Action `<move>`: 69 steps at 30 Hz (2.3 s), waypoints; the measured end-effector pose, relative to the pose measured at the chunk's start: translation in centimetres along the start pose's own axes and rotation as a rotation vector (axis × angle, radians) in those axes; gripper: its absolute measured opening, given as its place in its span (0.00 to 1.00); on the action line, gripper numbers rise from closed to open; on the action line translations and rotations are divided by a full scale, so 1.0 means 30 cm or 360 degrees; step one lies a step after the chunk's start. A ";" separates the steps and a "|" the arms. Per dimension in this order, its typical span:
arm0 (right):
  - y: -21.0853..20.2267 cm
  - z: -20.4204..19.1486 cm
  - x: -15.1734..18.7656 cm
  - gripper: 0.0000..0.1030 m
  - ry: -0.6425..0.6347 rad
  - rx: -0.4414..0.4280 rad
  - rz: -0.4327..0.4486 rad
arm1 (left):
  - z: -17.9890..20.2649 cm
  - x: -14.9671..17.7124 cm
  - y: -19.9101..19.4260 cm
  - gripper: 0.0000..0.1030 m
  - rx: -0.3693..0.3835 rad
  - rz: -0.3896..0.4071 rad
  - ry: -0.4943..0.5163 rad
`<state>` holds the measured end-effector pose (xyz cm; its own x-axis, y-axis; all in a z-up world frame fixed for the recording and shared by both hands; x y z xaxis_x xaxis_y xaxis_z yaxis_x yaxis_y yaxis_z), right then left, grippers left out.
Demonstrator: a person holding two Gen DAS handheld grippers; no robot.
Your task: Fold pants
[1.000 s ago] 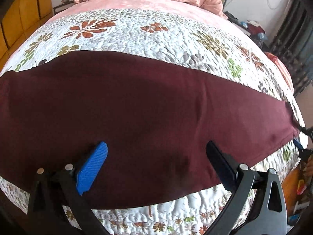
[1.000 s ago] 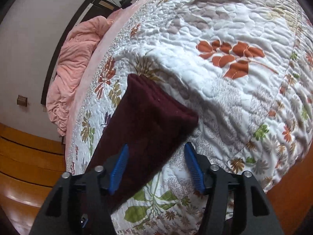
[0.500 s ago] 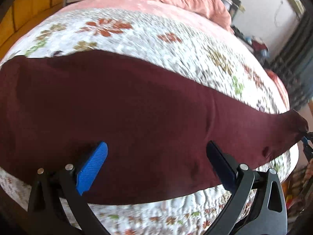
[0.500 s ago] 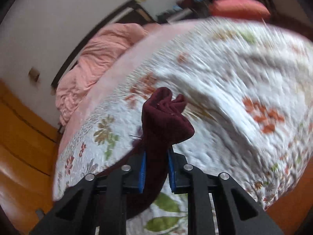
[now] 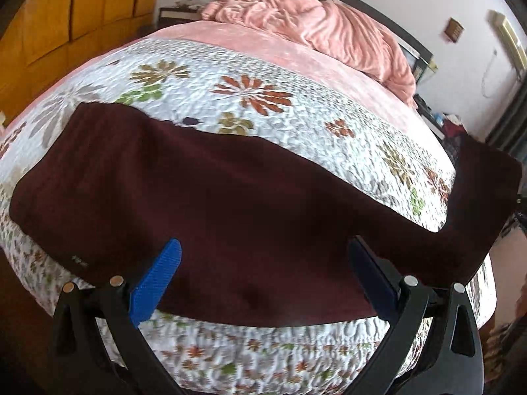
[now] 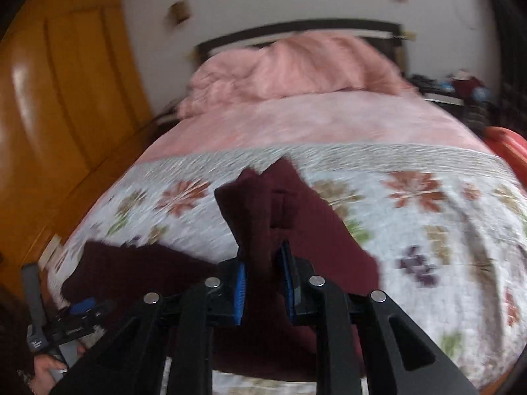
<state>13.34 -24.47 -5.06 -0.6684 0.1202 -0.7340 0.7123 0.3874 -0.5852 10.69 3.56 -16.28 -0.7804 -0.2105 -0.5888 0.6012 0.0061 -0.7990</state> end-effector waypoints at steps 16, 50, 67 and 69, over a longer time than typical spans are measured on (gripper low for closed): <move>0.412 -0.271 0.521 0.51 -0.0242 -0.0205 -0.0634 | -0.143 0.011 0.052 0.97 -0.0038 -0.0086 -0.0152; -0.018 0.362 0.512 0.31 0.0822 -0.0690 -0.0413 | 0.448 0.206 0.224 0.97 0.0132 -0.0250 0.0450; -0.164 0.356 0.427 0.49 0.0475 -0.0230 -0.0332 | 0.489 0.122 0.076 0.97 0.0281 -0.0026 0.0381; -0.139 0.310 0.405 0.49 0.0443 -0.0287 -0.0350 | 0.525 0.122 0.089 0.97 0.0327 -0.0088 0.0374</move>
<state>4.26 -33.14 -14.75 -0.8509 0.2499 -0.4622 0.5133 0.5829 -0.6299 12.14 -12.60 -18.64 -0.8169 0.0270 -0.5761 0.5600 -0.2016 -0.8036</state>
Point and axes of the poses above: each gripper's, at about its wrist camera, not at the fingertips, and y roughly the way its jaws point, z to its right, x to its underside, the point moved 9 cm from there along y, roughly the way its jaws point, and after that the axes turned 13 degrees about -x, right-handed, at the moved point
